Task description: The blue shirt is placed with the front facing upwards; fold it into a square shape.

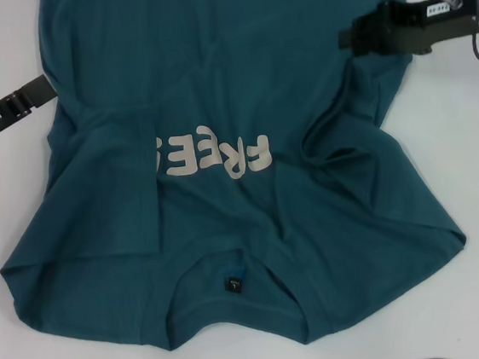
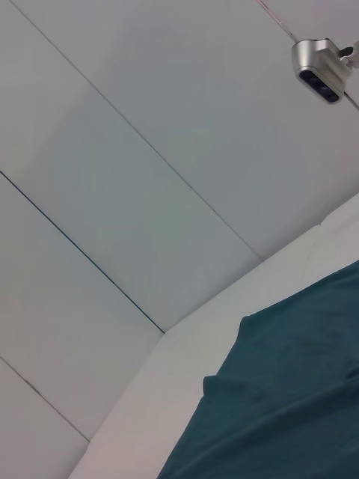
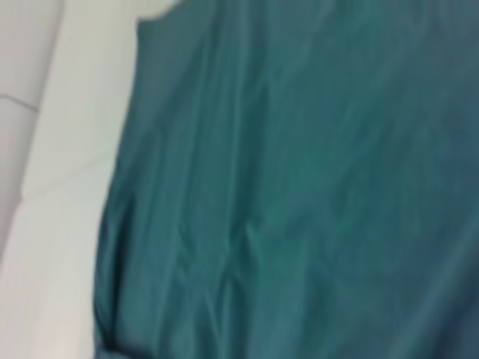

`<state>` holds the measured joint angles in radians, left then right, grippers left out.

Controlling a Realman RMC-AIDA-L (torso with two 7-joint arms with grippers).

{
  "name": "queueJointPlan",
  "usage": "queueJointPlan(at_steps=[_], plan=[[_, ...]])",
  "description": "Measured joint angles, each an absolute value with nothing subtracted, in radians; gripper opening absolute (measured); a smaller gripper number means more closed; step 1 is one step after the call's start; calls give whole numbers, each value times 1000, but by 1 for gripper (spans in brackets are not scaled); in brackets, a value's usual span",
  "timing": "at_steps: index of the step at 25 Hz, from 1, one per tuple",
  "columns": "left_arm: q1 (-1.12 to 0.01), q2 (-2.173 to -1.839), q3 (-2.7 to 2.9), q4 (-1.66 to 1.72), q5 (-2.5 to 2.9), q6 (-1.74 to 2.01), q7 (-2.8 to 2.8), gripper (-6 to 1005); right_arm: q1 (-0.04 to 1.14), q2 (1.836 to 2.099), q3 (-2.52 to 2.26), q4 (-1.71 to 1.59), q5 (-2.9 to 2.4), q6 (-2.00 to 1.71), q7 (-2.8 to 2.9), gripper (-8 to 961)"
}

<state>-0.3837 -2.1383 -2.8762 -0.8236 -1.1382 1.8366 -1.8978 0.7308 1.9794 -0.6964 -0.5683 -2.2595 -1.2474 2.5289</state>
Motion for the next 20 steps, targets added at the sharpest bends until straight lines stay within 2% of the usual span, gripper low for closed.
queueJointPlan(at_steps=[5,7,13,15,17,20], plan=[[-382,-2138,-2876,-824,-1138,1836,-1898,928,710,1983,-697,-567,-2174,-1250,2493,305],[-382,-2137,-2876,-824,-1138,1836,-1897,928,703,1975,-700,-569,-2163,-1277,2467,305],[-381,-2131,-2876,-824,-1138,1836,-1900,928,650,1913,-665,-580,-2130,-1479,2256,306],[-379,-2129,-2876,-824,-1138,1837,-1899,928,601,1905,-602,-586,-2053,-1587,2095,310],[-378,-2128,-2876,-824,-1138,1841,-1898,928,533,1912,-512,-589,-1936,-1694,1875,319],[-375,-2123,-2869,-824,-1138,1851,-1896,928,425,1955,-401,-598,-1780,-1724,1656,333]])
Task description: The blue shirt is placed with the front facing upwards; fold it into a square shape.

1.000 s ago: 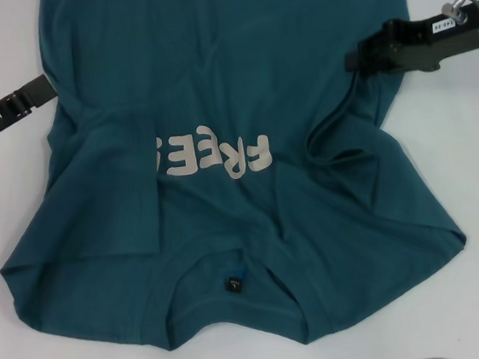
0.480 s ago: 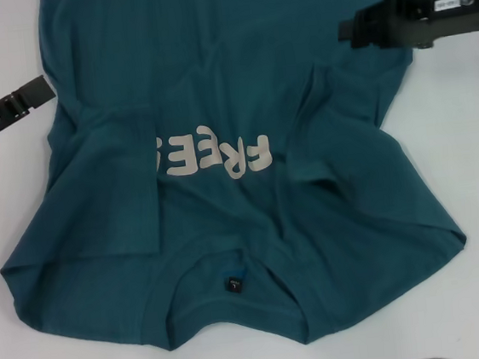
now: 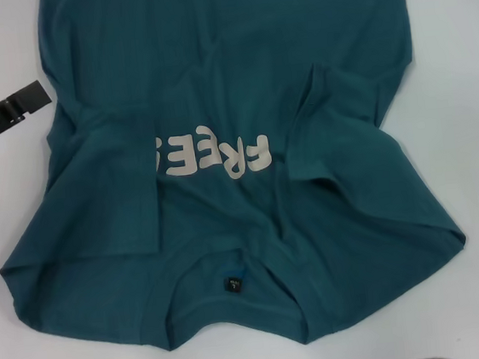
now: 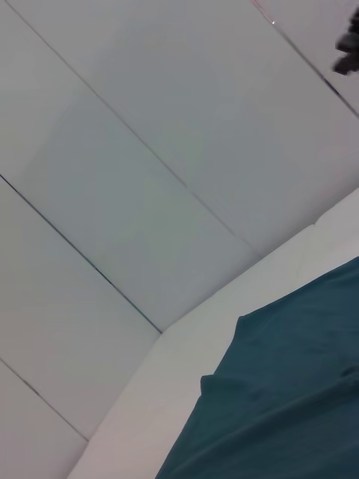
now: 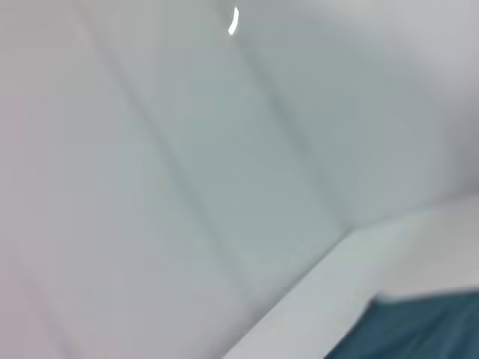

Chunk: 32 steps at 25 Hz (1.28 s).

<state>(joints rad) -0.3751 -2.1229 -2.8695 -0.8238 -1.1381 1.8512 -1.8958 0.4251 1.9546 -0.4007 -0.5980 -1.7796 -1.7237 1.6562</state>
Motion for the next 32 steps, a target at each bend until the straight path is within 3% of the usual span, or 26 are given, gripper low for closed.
queueJointPlan(at_steps=[3,8,14,18,25,32], plan=[[-371,-2116,-2860,-824,-1138,1868,-1887,928,361,1984,-385,-671,-1772,-1696,1622,346],[-366,-2119,-2866,-824,-1145,1896,-1834,927,331,1997,-389,-760,-1875,-1689,1638,368],[-311,-2148,-2872,-770,-1174,1917,-1706,925,329,2011,-431,-767,-2071,-1769,1615,640],[-280,-2133,-2859,-745,-1175,1982,-1701,924,352,2025,-464,-765,-2178,-1891,1661,807],[-216,-2063,-2743,-714,-1165,2035,-1840,920,372,2026,-589,-741,-2207,-1985,1743,851],[-199,-2047,-2765,-714,-1165,2024,-2050,915,409,2013,-571,-686,-2208,-1982,1825,848]])
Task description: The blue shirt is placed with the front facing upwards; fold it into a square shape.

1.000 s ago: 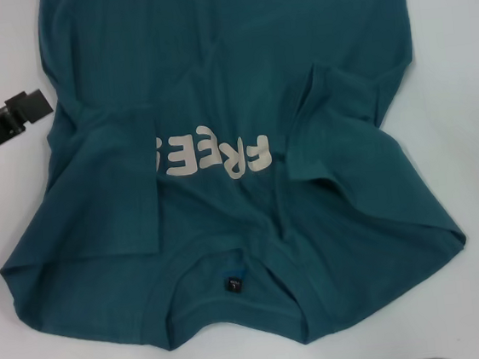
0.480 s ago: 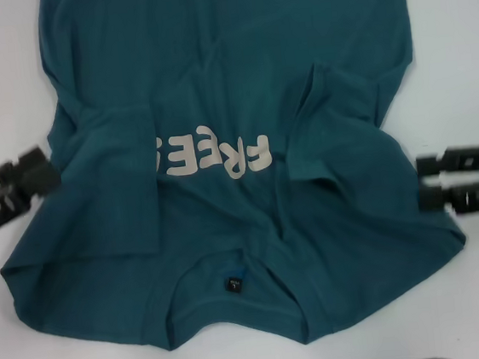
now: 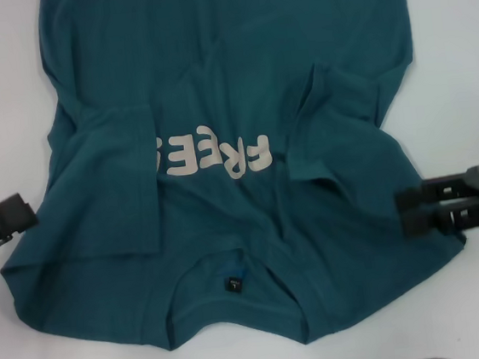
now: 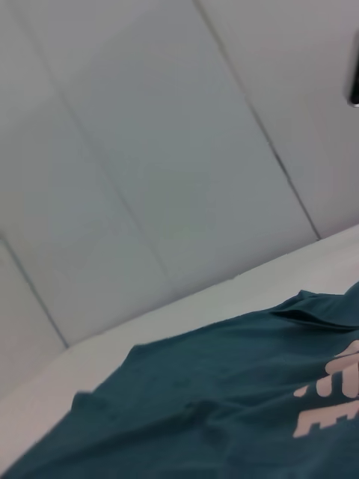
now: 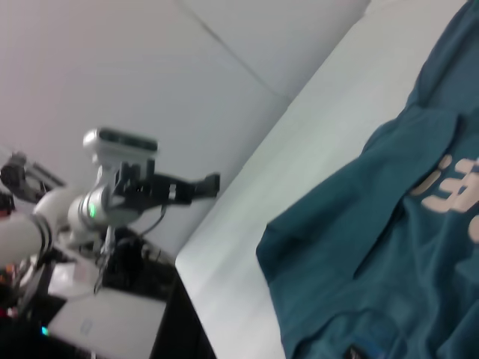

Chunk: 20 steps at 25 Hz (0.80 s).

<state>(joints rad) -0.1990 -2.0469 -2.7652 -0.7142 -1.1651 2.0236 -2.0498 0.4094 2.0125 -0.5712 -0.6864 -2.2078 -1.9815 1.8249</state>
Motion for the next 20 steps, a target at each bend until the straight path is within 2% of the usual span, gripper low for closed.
queueJointPlan(at_steps=[9,20], plan=[[-200,-2020,-2766,-709,-1135,2002,-2305,911,430,2010,-512,-684,-2208,-1979,1909,843],[-149,-1959,-2831,-689,-1052,1922,-2429,905,440,2003,-421,-677,-2207,-1975,1940,837]])
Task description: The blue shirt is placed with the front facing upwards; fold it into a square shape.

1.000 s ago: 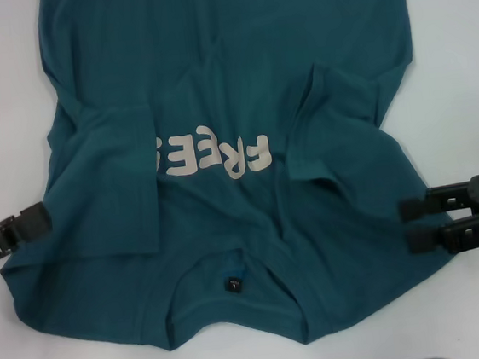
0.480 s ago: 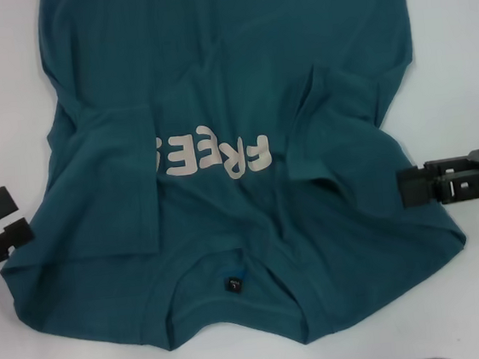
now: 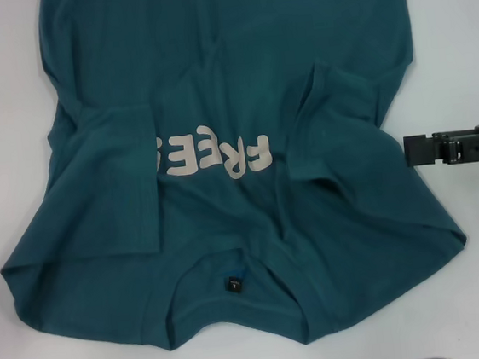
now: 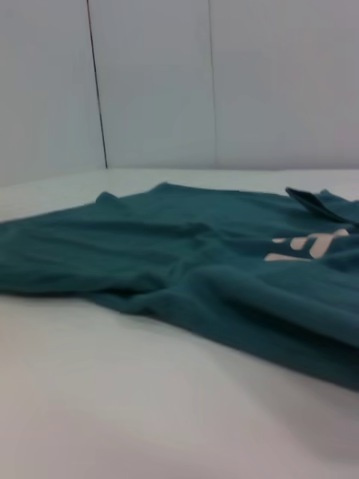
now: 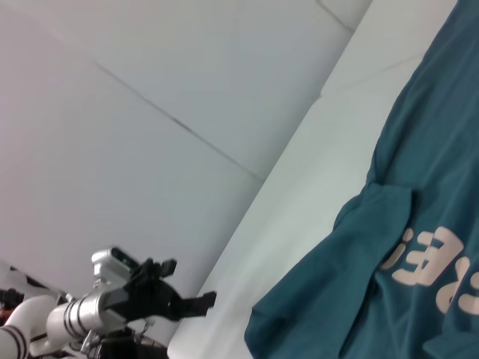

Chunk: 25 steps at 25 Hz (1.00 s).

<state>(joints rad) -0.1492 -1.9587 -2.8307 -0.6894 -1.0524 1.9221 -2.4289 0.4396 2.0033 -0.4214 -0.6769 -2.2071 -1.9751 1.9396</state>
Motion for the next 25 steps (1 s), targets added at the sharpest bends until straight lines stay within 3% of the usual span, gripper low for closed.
queueJointPlan(at_steps=[3,10,15,25], plan=[[-153,-1955,-2853,-682,-1081,1964,-2388,904,442,2002,-416,-676,-2207,-1969,1936,835],[-154,-1981,-2871,-555,-1260,2007,-2301,903,449,2000,-415,-676,-2207,-1960,1934,832],[-183,-1949,-2785,-544,-1193,2001,-2338,903,455,1998,-410,-676,-2199,-1958,1942,829],[-201,-1936,-2792,-575,-1037,1959,-2405,904,468,1997,-391,-672,-2197,-1948,1951,824]])
